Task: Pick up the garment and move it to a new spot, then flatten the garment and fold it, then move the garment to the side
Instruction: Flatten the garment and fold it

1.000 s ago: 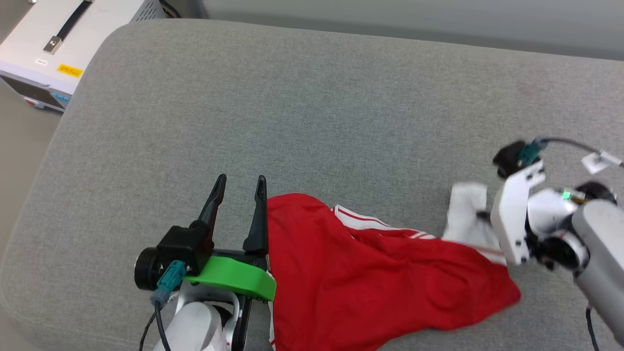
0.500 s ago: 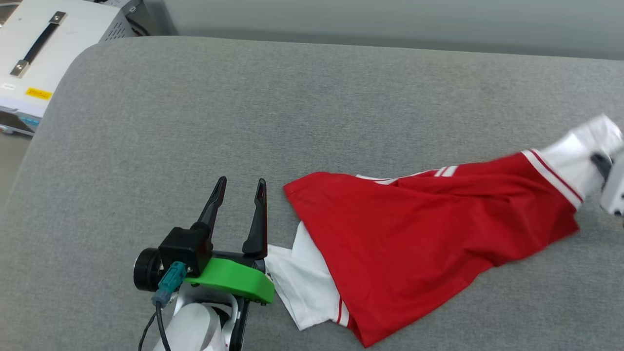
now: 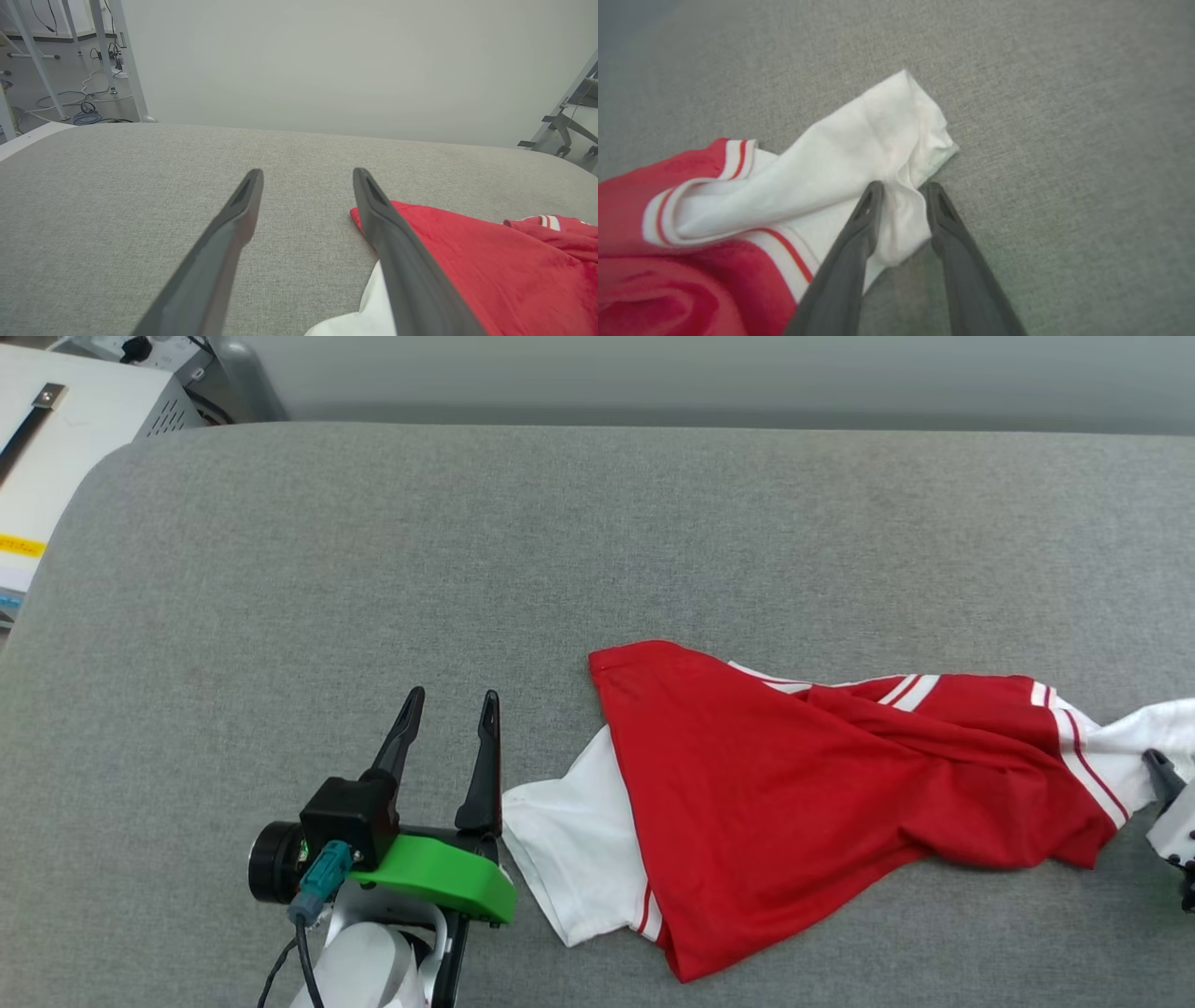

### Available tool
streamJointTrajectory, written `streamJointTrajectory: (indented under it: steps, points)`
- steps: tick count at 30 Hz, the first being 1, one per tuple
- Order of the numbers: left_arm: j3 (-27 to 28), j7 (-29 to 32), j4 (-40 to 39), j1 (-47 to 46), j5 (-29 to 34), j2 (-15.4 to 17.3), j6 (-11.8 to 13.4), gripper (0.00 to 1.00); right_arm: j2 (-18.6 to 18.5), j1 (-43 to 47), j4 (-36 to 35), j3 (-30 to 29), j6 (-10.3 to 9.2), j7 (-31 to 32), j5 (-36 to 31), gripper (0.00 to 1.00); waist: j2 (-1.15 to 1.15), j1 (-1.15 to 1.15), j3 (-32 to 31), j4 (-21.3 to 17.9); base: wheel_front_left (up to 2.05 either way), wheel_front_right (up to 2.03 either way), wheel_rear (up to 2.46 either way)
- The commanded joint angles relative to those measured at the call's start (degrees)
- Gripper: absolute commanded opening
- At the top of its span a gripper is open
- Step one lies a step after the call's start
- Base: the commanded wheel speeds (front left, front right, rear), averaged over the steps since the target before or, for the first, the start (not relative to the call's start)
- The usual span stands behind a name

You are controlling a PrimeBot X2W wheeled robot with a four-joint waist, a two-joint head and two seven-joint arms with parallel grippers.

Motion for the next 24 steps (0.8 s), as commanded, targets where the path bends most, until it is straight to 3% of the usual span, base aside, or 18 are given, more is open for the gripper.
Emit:
streamJointTrajectory:
  steps: [1,6,10,24]
  points:
    - [0.1,-0.2,0.4,0.4,0.1,0.6,-0.2,1.00,0.0,1.1,0.2,-0.7,-0.10,-3.7,-1.6,1.00,0.00,-0.01,-1.0,-0.2,0.00,0.00,0.00]
    - [0.4,0.3,0.9,1.6,-0.4,1.2,0.0,1.00,1.1,1.8,-2.5,-2.0,-0.10,-16.1,-6.5,1.00,0.00,-0.01,-3.3,-0.5,0.00,0.00,0.00]
    - [0.8,0.8,1.0,3.0,-0.9,1.9,0.3,1.00,2.6,3.7,-5.9,-1.8,-0.10,-21.9,-10.5,1.00,0.00,-0.01,-5.3,-0.9,0.00,0.00,0.00]
    - [2.7,3.8,0.1,6.6,-2.7,4.7,1.8,1.00,12.5,18.8,-32.4,1.6,-0.10,-22.4,-19.0,1.00,0.00,-0.01,-8.9,-3.8,0.00,0.00,0.00]
